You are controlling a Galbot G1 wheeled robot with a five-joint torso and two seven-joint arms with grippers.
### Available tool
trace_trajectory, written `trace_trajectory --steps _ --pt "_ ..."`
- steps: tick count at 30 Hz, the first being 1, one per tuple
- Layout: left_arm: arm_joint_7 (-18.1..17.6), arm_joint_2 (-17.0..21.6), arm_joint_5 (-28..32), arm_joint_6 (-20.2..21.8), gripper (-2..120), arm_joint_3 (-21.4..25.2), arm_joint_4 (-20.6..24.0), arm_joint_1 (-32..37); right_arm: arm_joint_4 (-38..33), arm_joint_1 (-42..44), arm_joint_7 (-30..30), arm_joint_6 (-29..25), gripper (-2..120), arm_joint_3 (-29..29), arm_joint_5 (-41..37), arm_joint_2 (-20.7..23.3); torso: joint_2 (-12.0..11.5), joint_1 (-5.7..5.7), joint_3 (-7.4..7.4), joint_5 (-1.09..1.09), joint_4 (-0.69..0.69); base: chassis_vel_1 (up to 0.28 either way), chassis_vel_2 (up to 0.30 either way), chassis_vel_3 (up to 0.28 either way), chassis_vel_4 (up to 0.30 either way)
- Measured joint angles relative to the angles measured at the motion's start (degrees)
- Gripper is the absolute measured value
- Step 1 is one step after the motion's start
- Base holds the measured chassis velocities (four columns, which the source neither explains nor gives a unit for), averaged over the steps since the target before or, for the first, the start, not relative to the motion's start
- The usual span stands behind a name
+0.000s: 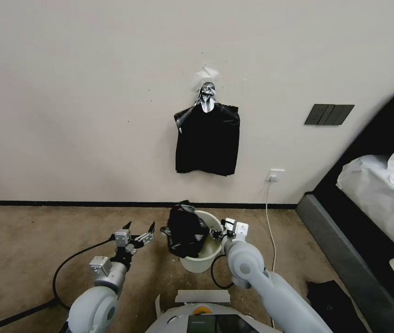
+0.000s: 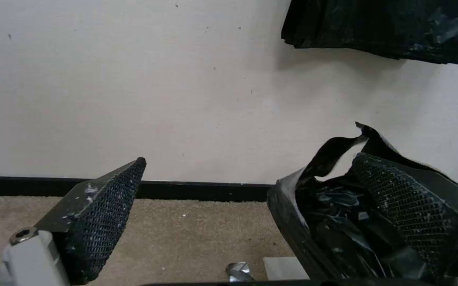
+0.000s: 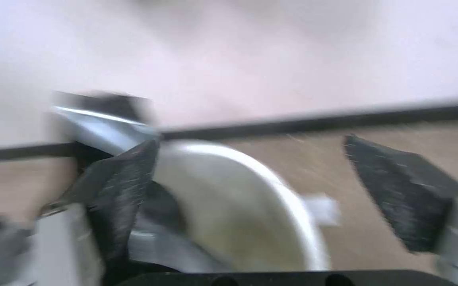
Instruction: Place a trash bag onto the trash bin.
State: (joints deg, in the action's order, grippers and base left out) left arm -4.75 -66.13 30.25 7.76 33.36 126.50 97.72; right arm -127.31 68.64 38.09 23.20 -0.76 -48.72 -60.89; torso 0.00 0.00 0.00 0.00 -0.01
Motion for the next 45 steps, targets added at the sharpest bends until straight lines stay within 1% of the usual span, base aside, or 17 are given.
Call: trace_trajectory --steps 2,7,15,20,21,23,26,28,29,30,32,35,37,38,41,42,45 --pt "-0.05 -0.17 0.00 -0.03 100 -0.14 -0.09 0.00 -1.12 1.21 -5.33 -0.31 99 0.95 -1.27 1.12 0.00 0.00 0.00 0.00 0.01 0.000 0.000 0.000 0.000" --pt "-0.14 -0.67 -0.11 -0.18 100 -0.37 0.03 0.30 0.57 0.29 -11.65 1.10 100 0.54 -4.61 2.78 0.00 0.00 0.00 0.00 0.01 0.000 0.000 0.000 0.000" --pt "-0.18 -1.58 -0.46 -0.48 100 -0.27 0.73 1.78 7.34 -5.41 -12.93 1.94 100 -3.06 -9.19 2.41 0.00 0.00 0.01 0.01 0.02 0.000 0.000 0.000 0.000" --pt "-0.19 -2.00 -0.65 -0.58 100 -0.29 0.99 2.06 8.99 -5.69 -12.81 2.55 100 -4.00 -9.95 2.31 0.00 0.00 0.00 0.00 0.01 0.000 0.000 0.000 0.000" --pt "-0.19 -2.00 -0.66 -0.58 100 -0.34 1.00 1.95 9.52 -5.59 -12.87 2.57 94 -4.34 -9.83 2.29 0.00 0.00 0.01 0.00 0.01 0.000 0.000 0.000 0.000" --pt "-0.19 -1.99 -0.66 -0.58 100 -0.42 1.00 1.79 9.89 -5.52 -12.93 2.57 92 -4.62 -9.61 2.24 0.00 0.00 0.01 0.00 0.01 0.000 0.000 0.000 0.000" --pt "-0.14 -1.58 -0.15 -0.58 100 -0.97 1.01 1.02 10.00 -5.41 -12.96 2.53 76 -5.08 -9.41 1.90 0.00 0.00 0.01 0.00 0.01 0.000 0.000 0.000 0.000" --pt "0.22 -1.38 0.57 -0.68 100 -1.10 0.96 0.68 9.64 -5.39 -12.90 2.52 72 -5.12 -9.50 1.87 0.00 0.00 0.01 0.00 0.01 0.000 0.000 0.000 0.000" --pt "1.21 -0.92 1.90 -1.44 100 -1.34 0.56 0.13 9.20 -5.35 -12.78 2.46 65 -5.21 -9.56 1.86 0.00 0.00 0.00 -0.01 0.01 0.000 0.000 0.000 0.000" --pt "1.21 -0.92 1.90 -1.44 100 -1.34 0.56 0.13 9.20 -5.35 -12.78 2.46 65 -5.21 -9.56 1.86 0.00 0.00 0.00 -0.01 0.01 0.000 0.000 0.000 0.000" --pt "2.42 0.06 2.75 -4.06 100 -2.22 -0.72 -1.29 8.85 -5.26 -12.58 2.28 54 -5.40 -9.51 1.90 0.00 0.00 0.00 0.00 0.01 0.000 0.000 0.000 0.000" --pt "2.79 1.15 2.01 -4.41 100 -2.87 -1.78 -2.65 8.74 -5.23 -12.37 1.99 45 -5.50 -9.29 1.90 0.00 0.00 0.01 -0.01 0.00 0.000 0.000 0.000 0.000" --pt "1.84 2.18 1.44 -2.27 100 -3.83 -2.33 -4.15 8.53 -5.10 -12.27 1.69 36 -5.56 -8.73 1.88 0.00 0.00 0.01 0.00 0.02 0.000 0.000 0.000 0.000" --pt "1.84 2.18 1.44 -2.27 100 -3.83 -2.33 -4.15 8.53 -5.10 -12.27 1.69 36 -5.56 -8.73 1.88 0.00 0.00 0.01 0.00 0.02 0.000 0.000 0.000 0.000" --pt "-0.31 3.79 1.96 3.01 100 -6.63 -3.52 -7.55 8.12 -4.68 -12.18 1.38 22 -5.62 -7.88 1.86 0.00 0.00 0.01 0.00 0.02 0.000 0.000 0.000 0.000" --pt "-0.31 3.79 1.96 3.01 100 -6.63 -3.52 -7.55 8.12 -4.68 -12.18 1.38 22 -5.62 -7.88 1.86 0.00 0.00 0.01 0.00 0.02 0.000 0.000 0.000 0.000" --pt "0.06 5.05 4.07 9.64 100 -9.90 -5.04 -11.16 7.38 -4.28 -12.11 1.32 8 -5.63 -7.36 1.90 0.00 0.00 0.01 0.00 0.00 0.000 0.000 0.000 0.000"
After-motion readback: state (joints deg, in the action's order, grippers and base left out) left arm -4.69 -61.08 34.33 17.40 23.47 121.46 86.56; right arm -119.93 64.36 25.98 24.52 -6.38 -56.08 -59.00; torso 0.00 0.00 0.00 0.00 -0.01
